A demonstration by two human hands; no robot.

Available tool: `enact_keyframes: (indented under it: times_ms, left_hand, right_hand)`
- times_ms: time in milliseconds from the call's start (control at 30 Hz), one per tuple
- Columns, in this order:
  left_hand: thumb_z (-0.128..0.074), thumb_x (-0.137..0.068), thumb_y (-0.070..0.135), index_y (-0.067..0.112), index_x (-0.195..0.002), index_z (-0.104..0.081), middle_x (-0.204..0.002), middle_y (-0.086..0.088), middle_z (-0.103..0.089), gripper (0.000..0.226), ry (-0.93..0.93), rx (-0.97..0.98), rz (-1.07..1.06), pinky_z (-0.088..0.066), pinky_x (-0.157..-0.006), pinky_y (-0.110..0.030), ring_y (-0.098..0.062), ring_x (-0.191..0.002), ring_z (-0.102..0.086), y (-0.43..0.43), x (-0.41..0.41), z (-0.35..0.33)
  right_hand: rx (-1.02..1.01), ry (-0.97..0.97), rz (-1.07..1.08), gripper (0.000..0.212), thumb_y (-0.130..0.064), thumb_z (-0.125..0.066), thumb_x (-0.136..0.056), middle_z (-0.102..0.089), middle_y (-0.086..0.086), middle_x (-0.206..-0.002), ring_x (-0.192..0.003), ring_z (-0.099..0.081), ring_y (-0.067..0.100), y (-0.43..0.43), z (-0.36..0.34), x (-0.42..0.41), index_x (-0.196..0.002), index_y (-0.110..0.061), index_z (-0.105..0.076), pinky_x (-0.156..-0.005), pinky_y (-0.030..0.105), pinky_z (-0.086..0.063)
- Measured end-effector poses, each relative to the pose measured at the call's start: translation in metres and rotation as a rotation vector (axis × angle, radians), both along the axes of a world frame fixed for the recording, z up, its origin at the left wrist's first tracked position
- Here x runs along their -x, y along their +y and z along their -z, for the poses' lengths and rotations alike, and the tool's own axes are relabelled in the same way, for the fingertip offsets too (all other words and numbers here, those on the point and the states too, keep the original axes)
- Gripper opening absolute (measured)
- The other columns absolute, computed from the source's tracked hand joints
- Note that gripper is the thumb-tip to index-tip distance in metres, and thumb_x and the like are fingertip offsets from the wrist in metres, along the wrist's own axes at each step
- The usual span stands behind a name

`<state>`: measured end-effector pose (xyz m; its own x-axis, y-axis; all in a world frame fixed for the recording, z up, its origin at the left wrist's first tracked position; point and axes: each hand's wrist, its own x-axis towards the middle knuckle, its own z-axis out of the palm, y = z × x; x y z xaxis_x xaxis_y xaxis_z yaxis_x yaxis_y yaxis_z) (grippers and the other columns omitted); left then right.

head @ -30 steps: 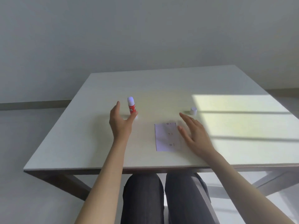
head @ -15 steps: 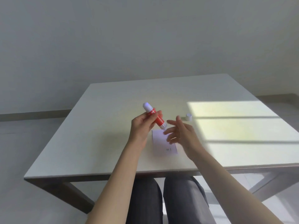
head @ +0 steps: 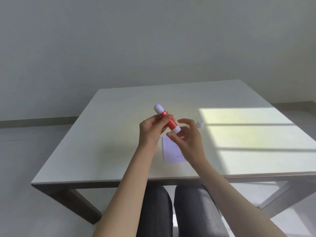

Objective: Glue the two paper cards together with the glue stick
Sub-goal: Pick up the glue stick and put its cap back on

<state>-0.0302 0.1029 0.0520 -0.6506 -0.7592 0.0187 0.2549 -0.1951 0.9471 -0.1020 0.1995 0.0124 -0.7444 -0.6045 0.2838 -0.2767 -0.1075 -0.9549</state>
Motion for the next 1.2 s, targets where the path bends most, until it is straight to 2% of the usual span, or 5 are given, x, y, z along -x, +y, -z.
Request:
enact_keyframes:
  times_ms: [200,433,700,967,1200]
  left_hand:
    - [-0.071,-0.079,0.011,0.015,-0.073,-0.075,-0.076,-0.003,-0.077,0.008,0.008,0.028,0.009,-0.057,-0.076,-0.023,-0.021,-0.079,-0.071,-0.003,-0.004,0.001]
    - [-0.073,-0.077,0.011,0.016,-0.074,-0.075,-0.080,-0.006,-0.075,0.006,-0.022,0.031,-0.031,-0.055,-0.088,-0.031,-0.028,-0.085,-0.070,0.003,0.002,0.004]
    - [-0.072,-0.079,0.013,0.015,-0.072,-0.075,-0.076,-0.002,-0.077,0.008,-0.030,0.030,-0.029,-0.057,-0.079,-0.024,-0.020,-0.078,-0.072,-0.004,-0.001,0.005]
    - [-0.081,-0.067,0.027,0.020,-0.073,-0.075,-0.073,0.001,-0.076,0.012,-0.170,0.162,-0.185,-0.057,-0.083,-0.033,-0.017,-0.074,-0.071,-0.002,0.004,0.008]
    - [-0.081,-0.064,0.034,0.024,-0.076,-0.069,-0.069,0.013,-0.069,0.019,-0.477,0.675,-0.369,-0.049,-0.064,-0.020,-0.006,-0.069,-0.066,-0.024,-0.021,0.011]
  right_hand:
    - [0.110,-0.944,-0.440,0.035,-0.029,-0.051,-0.094,-0.070,0.010,-0.062,-0.053,-0.068,0.018,0.004,-0.014,0.012,-0.087,0.003,-0.062,-0.056,0.026,-0.058]
    - [0.005,0.567,0.225,0.024,-0.004,-0.074,-0.075,-0.063,0.006,-0.081,-0.073,-0.056,0.017,-0.002,0.016,0.001,-0.088,-0.002,-0.054,-0.063,0.013,-0.035]
    - [0.058,-0.994,-0.471,0.038,-0.032,-0.044,-0.097,-0.071,0.009,-0.063,-0.052,-0.066,0.019,0.006,-0.012,0.013,-0.092,0.001,-0.063,-0.053,0.025,-0.056]
    - [-0.113,0.920,0.240,0.026,-0.025,-0.073,-0.076,-0.064,0.005,-0.074,-0.065,-0.058,0.025,-0.002,0.007,0.004,-0.081,-0.006,-0.057,-0.059,0.031,-0.045]
    - [-0.894,0.820,0.252,0.057,-0.042,-0.043,-0.095,-0.032,0.013,-0.152,-0.127,-0.040,0.038,0.001,0.034,0.109,-0.147,-0.025,-0.027,-0.099,0.047,-0.039]
